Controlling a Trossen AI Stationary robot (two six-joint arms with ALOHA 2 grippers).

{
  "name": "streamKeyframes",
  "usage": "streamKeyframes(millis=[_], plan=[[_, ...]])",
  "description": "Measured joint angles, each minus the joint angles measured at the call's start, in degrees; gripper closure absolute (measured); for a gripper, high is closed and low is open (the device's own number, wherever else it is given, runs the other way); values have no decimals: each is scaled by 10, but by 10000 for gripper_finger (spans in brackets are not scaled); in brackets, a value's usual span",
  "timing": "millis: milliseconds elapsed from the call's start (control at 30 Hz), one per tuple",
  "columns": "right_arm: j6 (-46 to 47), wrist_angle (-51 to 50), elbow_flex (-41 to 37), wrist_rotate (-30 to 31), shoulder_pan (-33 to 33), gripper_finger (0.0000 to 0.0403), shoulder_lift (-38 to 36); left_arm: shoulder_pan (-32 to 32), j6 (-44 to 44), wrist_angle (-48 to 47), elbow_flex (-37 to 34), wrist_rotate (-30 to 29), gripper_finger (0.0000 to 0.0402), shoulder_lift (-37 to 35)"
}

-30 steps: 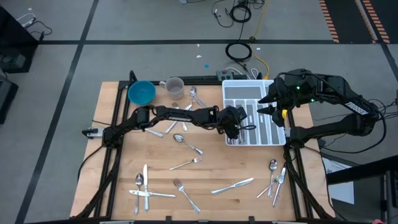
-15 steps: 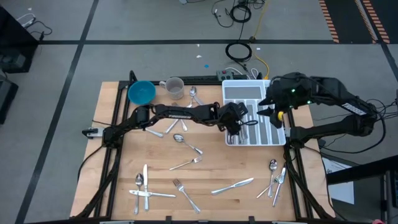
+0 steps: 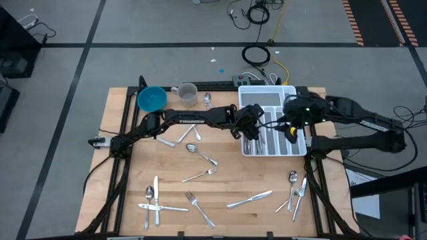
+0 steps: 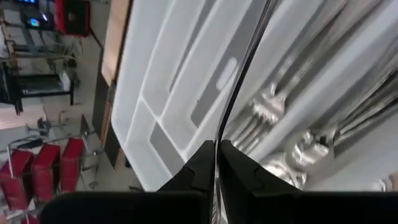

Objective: Sort silverware
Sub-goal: Put the fork in the silverware tray

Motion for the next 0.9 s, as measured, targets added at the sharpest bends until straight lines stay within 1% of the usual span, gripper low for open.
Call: streamKeyframes(millis=[133,200,267,333,400,500,533,667,767,900], plan=[[37,11,-5,-12,0,218,-75,3,-2,-35,0,-21,379,0],[59,14,-5,20,0,218,-115,3,-13,-25,0,-30,379,0],[66,5,-5,74,0,218,-146,3,-44,41,-1,-60,379,0],[65,2,-5,113,0,218,-164,-1,-72,106,0,-93,379,0],[65,5,-5,124,0,218,-175,-4,-75,163,0,-125,379,0],[64,10,-5,123,0,218,-180,-12,-75,210,0,-156,379,0],[63,8,-5,123,0,218,-178,-14,-75,209,0,-153,379,0],[49,8,-5,105,0,218,-176,-20,-69,186,-1,-85,379,0],[43,-1,-5,90,0,218,-177,-20,-52,154,-1,-72,379,0],[46,-40,-5,78,0,218,-176,-11,-45,120,2,-81,379,0]])
